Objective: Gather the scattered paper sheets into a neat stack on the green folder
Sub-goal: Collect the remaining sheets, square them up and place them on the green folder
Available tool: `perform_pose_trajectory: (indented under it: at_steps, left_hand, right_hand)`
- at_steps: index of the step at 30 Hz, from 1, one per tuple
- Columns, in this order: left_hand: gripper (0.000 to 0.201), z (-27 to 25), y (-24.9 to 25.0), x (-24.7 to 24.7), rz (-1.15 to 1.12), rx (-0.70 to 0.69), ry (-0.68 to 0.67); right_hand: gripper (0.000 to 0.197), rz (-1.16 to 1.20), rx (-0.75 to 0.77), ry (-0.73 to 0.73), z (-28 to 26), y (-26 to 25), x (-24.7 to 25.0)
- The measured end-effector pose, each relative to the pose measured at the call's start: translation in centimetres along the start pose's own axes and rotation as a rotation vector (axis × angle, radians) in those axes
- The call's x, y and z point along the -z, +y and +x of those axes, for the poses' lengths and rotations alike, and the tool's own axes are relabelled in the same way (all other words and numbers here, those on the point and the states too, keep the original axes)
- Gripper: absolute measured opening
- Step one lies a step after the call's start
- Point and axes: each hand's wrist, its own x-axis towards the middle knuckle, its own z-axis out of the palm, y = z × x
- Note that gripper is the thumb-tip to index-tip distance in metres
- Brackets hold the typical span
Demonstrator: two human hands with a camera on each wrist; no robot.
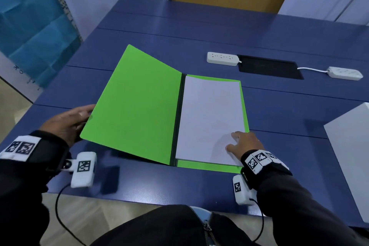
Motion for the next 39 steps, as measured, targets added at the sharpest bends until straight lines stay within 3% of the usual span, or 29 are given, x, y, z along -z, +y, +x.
perform_pose_trajectory:
  at_steps: [4, 6, 9, 11, 15, 17, 20, 24, 26, 29, 34, 39]
  left_hand:
    - [0.024, -3.6, 1.0, -4.6, -0.132, -0.097, -0.128]
    - [0.047, -3.7, 1.1, -7.7, -0.099, -0.11, -0.172]
    - [0.039, -3.1, -0.2, -12.2, -0.002, -0.105, -0.215]
    - [0.039, -2.4, -1.5, -14.8, 0.133, -0.142, -0.282]
    - [0.067, 0.6, -4.6, -17.3, 0.667, -0.239, -0.388]
    - [0.077, 1.6, -5.6, -18.1, 0.834, -0.191, -0.381]
    - [0.07, 1.9, -6.3, -19.1, 0.999, -0.082, -0.366]
    - [0.056, 2.2, -6.8, -19.8, 1.131, -0.034, -0.357]
    - [0.046, 2.4, -7.1, -20.0, 1.174, -0.025, -0.333]
    - [0.05, 2.8, -7.2, -20.5, 1.172, -0.014, -0.3]
    - [0.078, 3.8, -6.4, -21.9, 1.07, 0.067, -0.183]
    - [0.061, 5.8, -6.0, -22.0, 0.905, 0.191, -0.077]
  right_hand:
    - [0.054, 0.02, -0.015, -0.002, -0.1, 0.0, 0.0]
    - [0.047, 0.051, -0.013, -0.005, -0.1, 0.1, 0.1]
    - [0.032, 0.152, -0.023, 0.042, -0.1, 0.1, 0.5]
    - [0.034, 0.286, -0.054, 0.084, -0.2, 0.3, 1.0]
    - [0.054, 0.75, -0.211, 0.162, -0.5, 2.3, 2.3]
    - [0.057, 1.046, -0.302, 0.137, -0.9, 3.4, 2.7]
    - [0.066, 1.26, -0.369, 0.048, -1.1, 5.4, 2.8]
    - [0.056, 1.218, -0.358, -0.049, -1.5, 6.4, 2.6]
    - [0.038, 1.14, -0.337, -0.052, -1.7, 5.9, 2.4]
    - [0.011, 1.053, -0.266, -0.07, -1.5, 5.2, 1.7]
    - [0.018, 0.953, -0.217, -0.032, -1.4, 5.3, 1.4]
    - [0.004, 0.963, -0.209, -0.026, -1.4, 5.4, 1.8]
